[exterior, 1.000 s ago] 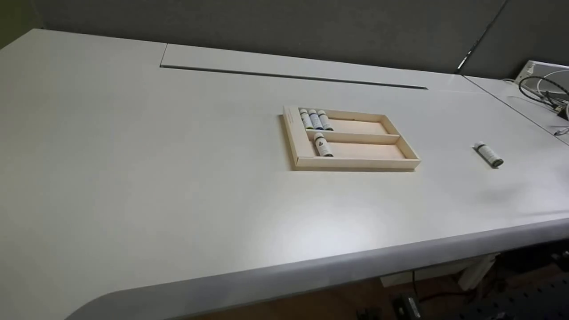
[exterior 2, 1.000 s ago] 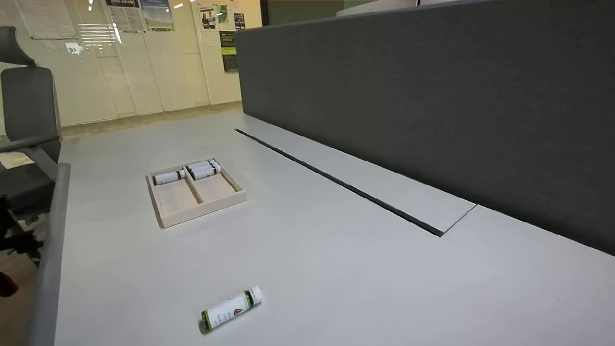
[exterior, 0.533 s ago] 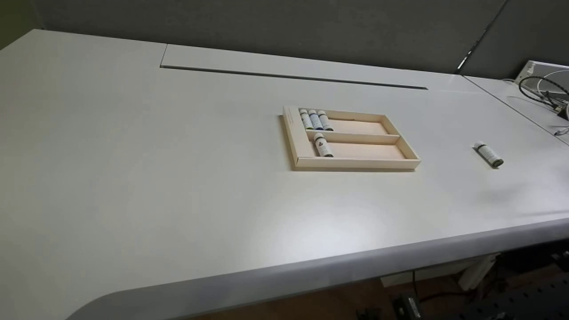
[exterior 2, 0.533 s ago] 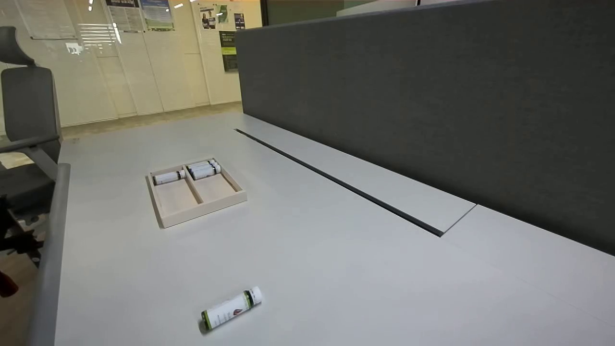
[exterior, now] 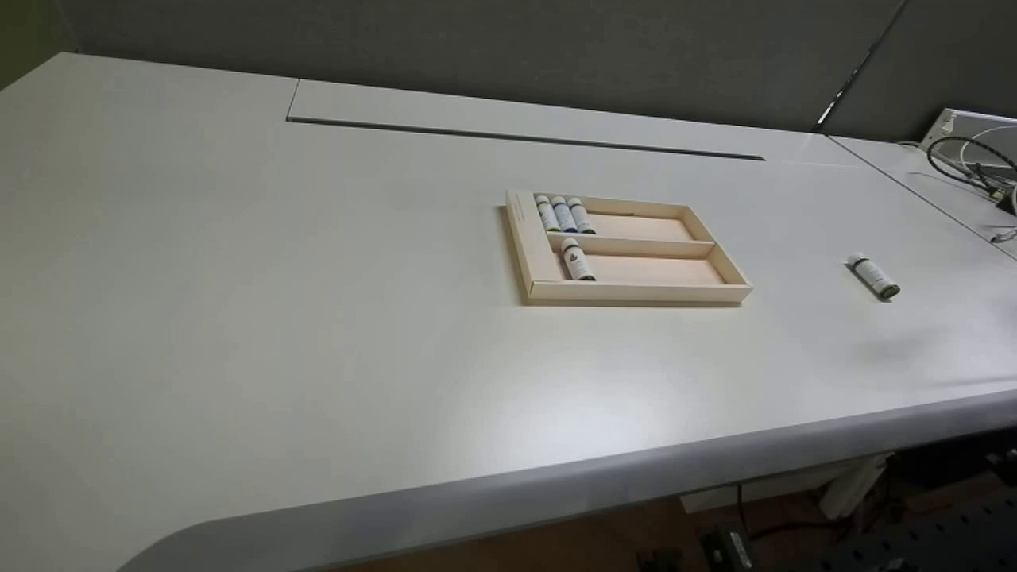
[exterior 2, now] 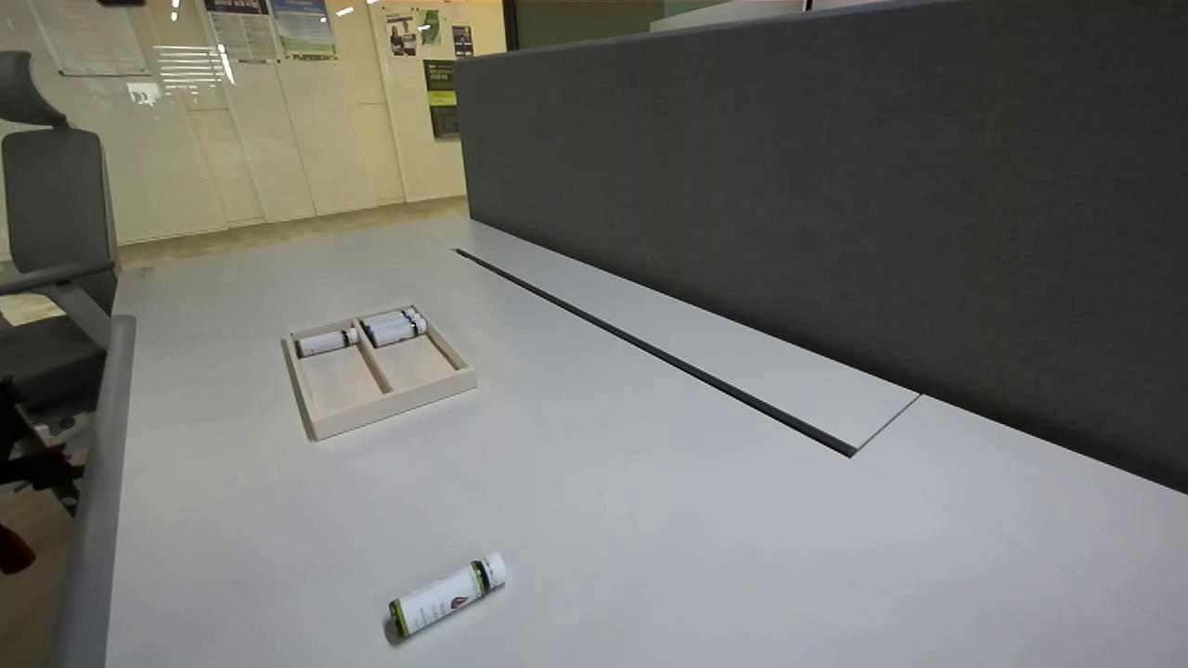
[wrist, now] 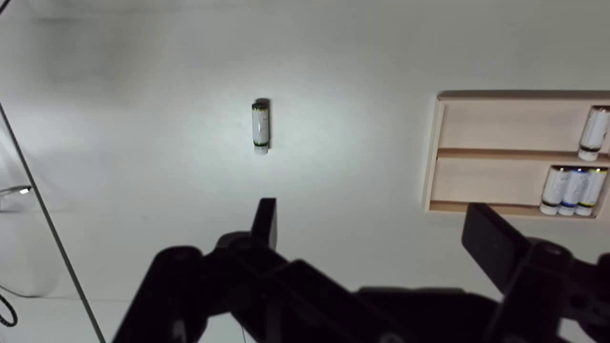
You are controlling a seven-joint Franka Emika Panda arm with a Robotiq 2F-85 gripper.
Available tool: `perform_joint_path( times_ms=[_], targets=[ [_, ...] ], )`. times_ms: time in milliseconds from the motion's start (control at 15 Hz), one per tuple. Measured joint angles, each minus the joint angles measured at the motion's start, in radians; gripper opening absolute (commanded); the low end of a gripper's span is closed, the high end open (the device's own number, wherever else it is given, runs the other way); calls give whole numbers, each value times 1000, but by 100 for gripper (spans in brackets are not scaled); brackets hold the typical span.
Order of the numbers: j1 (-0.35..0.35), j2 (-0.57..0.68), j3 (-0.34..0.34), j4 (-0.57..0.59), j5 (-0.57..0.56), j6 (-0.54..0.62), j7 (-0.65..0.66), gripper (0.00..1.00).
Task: Pick up the bottle from the table and place it on the top part of the tray
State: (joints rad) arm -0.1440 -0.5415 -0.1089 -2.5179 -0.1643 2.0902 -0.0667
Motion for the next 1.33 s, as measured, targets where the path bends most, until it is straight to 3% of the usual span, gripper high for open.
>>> perform_joint_path(
  times_ms=[133, 333, 600, 1000, 1333],
  targets=[
    [2, 82, -40, -2, 11, 138, -54, 100],
    [25, 240, -126, 5, 114, 315, -256, 100],
    [18, 463, -183, 47, 182, 420, -434, 100],
    [-76, 774, -187, 163, 165, 457, -369, 100],
    [-77, 796, -185, 189, 165, 458, -353, 100]
  ],
)
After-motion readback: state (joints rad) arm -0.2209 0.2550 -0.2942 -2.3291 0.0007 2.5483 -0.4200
